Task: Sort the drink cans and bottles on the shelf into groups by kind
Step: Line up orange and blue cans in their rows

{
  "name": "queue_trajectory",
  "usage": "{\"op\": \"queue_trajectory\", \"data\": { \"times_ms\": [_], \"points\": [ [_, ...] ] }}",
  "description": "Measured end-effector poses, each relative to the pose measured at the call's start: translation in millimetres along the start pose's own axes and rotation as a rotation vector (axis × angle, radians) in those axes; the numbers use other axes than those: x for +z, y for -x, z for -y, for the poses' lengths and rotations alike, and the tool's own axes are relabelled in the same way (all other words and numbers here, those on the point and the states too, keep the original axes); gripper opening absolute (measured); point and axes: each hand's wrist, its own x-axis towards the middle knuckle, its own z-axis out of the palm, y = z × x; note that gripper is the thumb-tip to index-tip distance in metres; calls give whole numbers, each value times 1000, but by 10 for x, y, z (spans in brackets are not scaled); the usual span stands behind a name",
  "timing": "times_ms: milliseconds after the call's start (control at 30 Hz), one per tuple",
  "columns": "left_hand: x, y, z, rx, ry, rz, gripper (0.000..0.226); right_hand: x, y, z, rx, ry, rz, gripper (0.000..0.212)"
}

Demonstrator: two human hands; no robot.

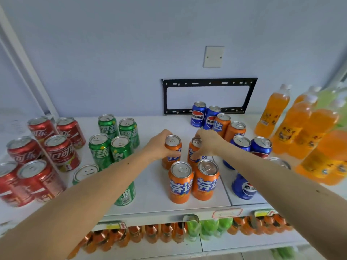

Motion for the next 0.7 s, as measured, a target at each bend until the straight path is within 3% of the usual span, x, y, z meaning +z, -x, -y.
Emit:
{"op": "queue_trajectory", "data": {
  "times_ms": [167,300,433,533,700],
  "points": [
    [-153,-41,-177,-39,67,0,79,-195,62,-45,-8,-35,15,79],
    [-275,-261,-489,27,94,-71,83,-616,61,-295,13,-49,-125,65],
    [-162,-609,-802,96,77,-35,80,-934,-116,-763,150,-115,-202,71],
    [65,-920,-964,114,61,45,77,-942,-320,-1058,236,-55,-155,79],
    [479,-1460,-1084,151,-90,124,71,-703,-675,-1348,313,-62,79,91]
  ]
}}
